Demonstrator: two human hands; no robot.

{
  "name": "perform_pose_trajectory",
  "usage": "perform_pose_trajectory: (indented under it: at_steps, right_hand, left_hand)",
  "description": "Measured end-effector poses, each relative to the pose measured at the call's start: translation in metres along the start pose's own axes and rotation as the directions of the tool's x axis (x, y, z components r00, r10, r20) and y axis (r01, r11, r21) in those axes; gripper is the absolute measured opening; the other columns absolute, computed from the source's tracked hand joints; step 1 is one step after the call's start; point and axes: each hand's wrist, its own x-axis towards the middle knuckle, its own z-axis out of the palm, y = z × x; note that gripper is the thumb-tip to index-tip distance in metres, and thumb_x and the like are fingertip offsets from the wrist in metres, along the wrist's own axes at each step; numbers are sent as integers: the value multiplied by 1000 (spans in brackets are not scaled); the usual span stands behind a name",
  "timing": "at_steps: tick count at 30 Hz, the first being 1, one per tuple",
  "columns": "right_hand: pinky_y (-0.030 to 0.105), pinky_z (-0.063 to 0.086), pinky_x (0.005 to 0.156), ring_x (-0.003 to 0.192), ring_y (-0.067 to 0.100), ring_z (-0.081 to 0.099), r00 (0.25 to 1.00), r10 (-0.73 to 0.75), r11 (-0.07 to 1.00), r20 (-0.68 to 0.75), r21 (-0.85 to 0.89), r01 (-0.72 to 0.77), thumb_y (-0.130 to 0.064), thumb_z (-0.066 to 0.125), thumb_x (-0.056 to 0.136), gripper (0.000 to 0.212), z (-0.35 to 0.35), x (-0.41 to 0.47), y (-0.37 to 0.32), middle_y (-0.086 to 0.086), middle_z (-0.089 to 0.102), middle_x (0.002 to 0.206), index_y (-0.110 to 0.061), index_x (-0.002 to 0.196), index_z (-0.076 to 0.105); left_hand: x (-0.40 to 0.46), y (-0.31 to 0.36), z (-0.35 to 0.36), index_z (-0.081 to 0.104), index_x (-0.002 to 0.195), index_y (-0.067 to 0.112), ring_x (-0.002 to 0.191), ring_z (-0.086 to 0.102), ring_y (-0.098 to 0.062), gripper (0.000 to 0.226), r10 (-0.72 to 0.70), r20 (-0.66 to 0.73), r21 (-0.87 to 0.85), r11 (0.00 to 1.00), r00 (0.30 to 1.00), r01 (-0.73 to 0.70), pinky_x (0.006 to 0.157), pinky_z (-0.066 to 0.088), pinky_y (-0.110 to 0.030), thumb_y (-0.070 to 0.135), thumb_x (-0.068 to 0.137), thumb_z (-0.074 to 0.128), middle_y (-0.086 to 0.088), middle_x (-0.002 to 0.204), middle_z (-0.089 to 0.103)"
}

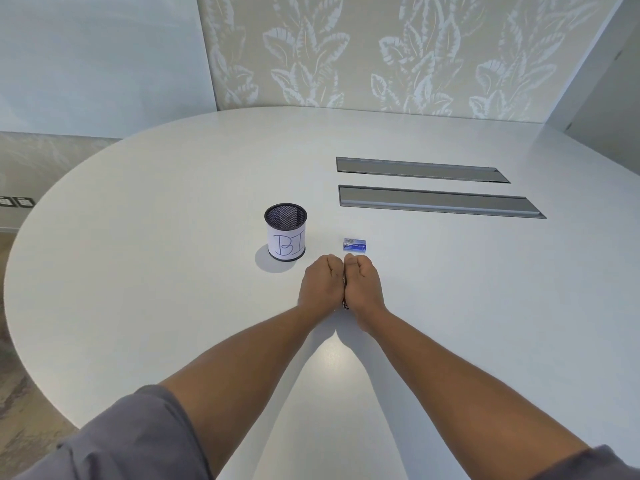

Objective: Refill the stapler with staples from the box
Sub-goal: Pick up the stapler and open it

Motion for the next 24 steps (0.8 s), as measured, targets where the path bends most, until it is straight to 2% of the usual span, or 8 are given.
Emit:
perform_pose_trajectory:
  at_steps: [3, 6, 11, 13, 17, 21, 23, 24]
  right_hand:
    - [44, 53, 68, 71, 19, 56, 997, -22, 1000, -68, -23, 20, -43, 37, 103, 36, 2, -1, 1, 5, 61, 78, -15, 84, 52]
    - [54, 52, 78, 75, 27, 55, 981, 44, 997, -191, 70, -31, -42, 35, 103, 34, 0, 3, -2, 9, 58, 79, -17, 82, 47]
    - [50, 52, 72, 70, 24, 57, 977, 46, 994, -209, 108, -24, -45, 34, 103, 34, 0, 1, -1, 5, 59, 73, -19, 84, 46]
    - [42, 51, 68, 64, 20, 61, 979, 38, 993, -201, 121, -14, -46, 35, 103, 33, -3, 0, 1, 3, 64, 67, -19, 89, 49]
    - [40, 55, 67, 73, 24, 68, 992, 44, 981, -119, 195, -20, -48, 40, 104, 31, -12, -4, 7, 17, 71, 86, -19, 99, 51]
    - [24, 54, 56, 65, 15, 70, 1000, -25, 975, -19, 221, 28, -43, 52, 102, 27, -25, -9, 9, 6, 75, 80, -16, 97, 52]
    - [23, 54, 56, 69, 18, 74, 997, -66, 980, 38, 190, 58, -38, 61, 99, 25, -29, -12, 10, 5, 78, 83, -15, 95, 54]
    - [24, 54, 57, 71, 22, 75, 995, -82, 981, 62, 181, 70, -35, 65, 98, 24, -31, -13, 10, 6, 78, 84, -13, 95, 54]
  left_hand:
    - [-1, -1, 2, 32, 59, 21, 55, 36, -15, 30, -16, -31, 8, 1000, 999, 17, 51, 30, -31, 31, 87, 32, 6, 57, 42]
    - [-2, -1, 2, 30, 57, 21, 54, 36, -13, 30, -51, -153, -67, 997, 987, 41, 52, 29, -30, 25, 86, 29, 8, 55, 41]
    - [-3, -1, 0, 33, 62, 20, 59, 39, -9, 35, -57, -185, -98, 994, 981, 40, 55, 31, -27, 21, 98, 30, 6, 63, 44]
    - [-1, -3, -2, 34, 65, 20, 63, 41, -12, 36, -55, -166, -120, 992, 985, 35, 58, 34, -28, 23, 101, 29, 5, 66, 44]
    - [4, -10, -8, 41, 74, 16, 71, 46, -19, 36, -92, -60, -218, 973, 994, 77, 68, 40, -35, 33, 103, 28, -2, 74, 50]
    - [10, -18, -21, 46, 82, 22, 74, 49, -16, 36, -150, 29, -293, 944, 988, 152, 72, 42, -33, 43, 105, 26, 0, 78, 50]
    - [11, -22, -26, 47, 85, 21, 71, 51, -12, 35, -137, 25, -288, 947, 990, 139, 69, 44, -27, 43, 105, 27, 0, 77, 51]
    - [11, -22, -28, 47, 84, 21, 63, 53, -6, 34, -133, 11, -303, 944, 991, 130, 61, 45, -21, 40, 105, 29, 2, 73, 51]
